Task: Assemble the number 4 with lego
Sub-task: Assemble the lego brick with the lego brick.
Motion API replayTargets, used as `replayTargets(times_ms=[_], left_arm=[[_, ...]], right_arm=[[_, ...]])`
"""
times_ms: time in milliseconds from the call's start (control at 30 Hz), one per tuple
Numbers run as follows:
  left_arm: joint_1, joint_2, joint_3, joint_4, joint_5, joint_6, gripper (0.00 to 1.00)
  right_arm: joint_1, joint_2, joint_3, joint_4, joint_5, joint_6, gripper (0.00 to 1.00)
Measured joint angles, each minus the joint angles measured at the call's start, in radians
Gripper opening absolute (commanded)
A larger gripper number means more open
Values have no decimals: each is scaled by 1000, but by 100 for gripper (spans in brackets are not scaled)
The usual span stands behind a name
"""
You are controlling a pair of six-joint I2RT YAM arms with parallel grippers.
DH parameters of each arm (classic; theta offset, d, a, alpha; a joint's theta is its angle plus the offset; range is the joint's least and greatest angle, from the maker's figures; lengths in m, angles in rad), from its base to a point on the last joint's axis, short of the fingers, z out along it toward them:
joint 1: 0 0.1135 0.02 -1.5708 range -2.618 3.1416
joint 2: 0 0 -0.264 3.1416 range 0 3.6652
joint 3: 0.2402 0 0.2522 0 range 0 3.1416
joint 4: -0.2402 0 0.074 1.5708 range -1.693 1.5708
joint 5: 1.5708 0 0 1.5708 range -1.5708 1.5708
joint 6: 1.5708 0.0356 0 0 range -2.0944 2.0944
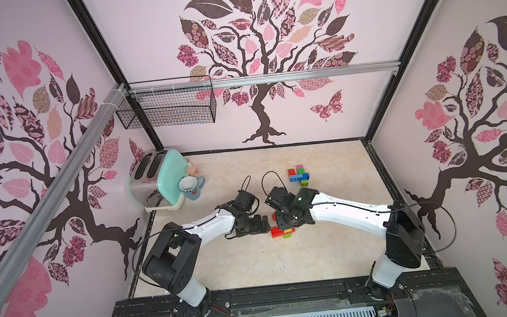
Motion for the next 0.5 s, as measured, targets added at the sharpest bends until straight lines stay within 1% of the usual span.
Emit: replayTargets(times_ms=[200, 300, 500], left_arm=[[0, 2, 4, -4, -2, 4, 98], [0, -7, 4, -12, -27, 15, 98], [0, -80, 3, -13, -75, 27, 98]], right_arm=[[8, -3, -42, 23, 32, -17, 0], [11, -3, -50, 30, 40, -25, 0], [15, -8, -56, 36, 54, -29, 0]])
